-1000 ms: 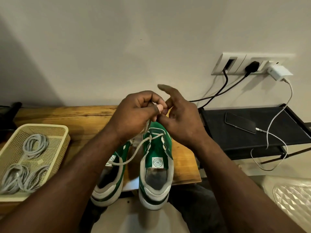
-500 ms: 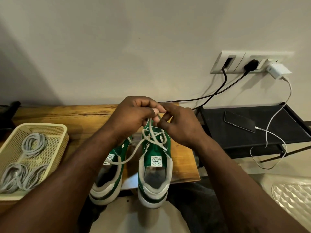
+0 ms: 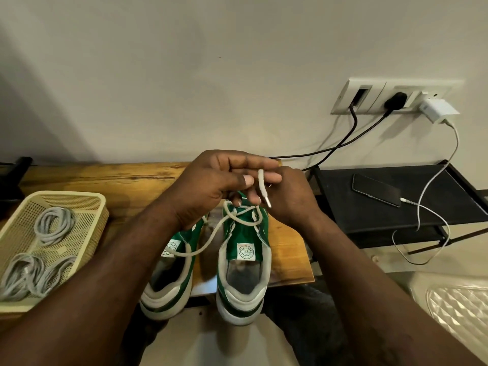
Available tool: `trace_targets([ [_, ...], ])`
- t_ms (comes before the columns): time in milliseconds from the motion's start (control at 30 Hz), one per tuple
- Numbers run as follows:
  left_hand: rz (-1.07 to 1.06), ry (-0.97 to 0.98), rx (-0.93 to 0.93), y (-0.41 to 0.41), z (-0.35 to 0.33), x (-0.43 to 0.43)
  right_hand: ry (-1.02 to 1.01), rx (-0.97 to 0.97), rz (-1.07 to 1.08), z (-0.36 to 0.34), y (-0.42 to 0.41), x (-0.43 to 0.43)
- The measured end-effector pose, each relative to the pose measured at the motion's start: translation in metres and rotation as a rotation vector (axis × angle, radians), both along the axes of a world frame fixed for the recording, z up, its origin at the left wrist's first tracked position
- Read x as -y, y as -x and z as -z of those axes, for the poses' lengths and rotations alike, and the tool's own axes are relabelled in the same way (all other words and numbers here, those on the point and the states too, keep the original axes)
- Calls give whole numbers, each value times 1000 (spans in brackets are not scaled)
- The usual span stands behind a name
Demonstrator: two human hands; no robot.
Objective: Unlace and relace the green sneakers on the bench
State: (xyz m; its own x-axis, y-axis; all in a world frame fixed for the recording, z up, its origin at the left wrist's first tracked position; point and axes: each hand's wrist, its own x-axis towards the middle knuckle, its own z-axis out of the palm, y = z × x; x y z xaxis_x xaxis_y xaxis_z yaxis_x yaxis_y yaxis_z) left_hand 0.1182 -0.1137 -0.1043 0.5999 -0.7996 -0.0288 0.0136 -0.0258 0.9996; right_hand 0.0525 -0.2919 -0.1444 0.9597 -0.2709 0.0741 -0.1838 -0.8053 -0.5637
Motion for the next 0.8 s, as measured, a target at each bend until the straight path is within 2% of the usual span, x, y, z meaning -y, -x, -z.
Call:
trace_targets([
  [67,-68,-82,130,1,3,2,-67,5,-34,2,-1,-2],
  [133,-248,-158,270,1,5,3,-183,-43,1,2,-2,-3],
  [267,-591,-167,369,-16,7,-4,-28,-280,147,-6,3,1],
  [333,-616,-205,383,-23,10,-7,46,-470,151,-6,8,2],
  [400,-591,-296,425,-22,16,-6,-59,-569,144,-1,11,0],
  [500,-563,-405,498,-13,15,0,-176,-566,120,2,8,-6],
  [633,-608,-263,419,-12,12,2,-154,-435,130,5,4,-15],
  [667,-634,-228,387,-13,11,1,-205,-387,107,3,4,-20],
  [700,-665,-198,356,-15,10,1,-364,-337,65,0,5,-26],
  [767,-707,-144,287,-17,9,0,-891,-265,-59,-13,6,-39],
  [800,-712,-128,258,-18,9,-1,-1053,-242,-121,-17,5,-42],
])
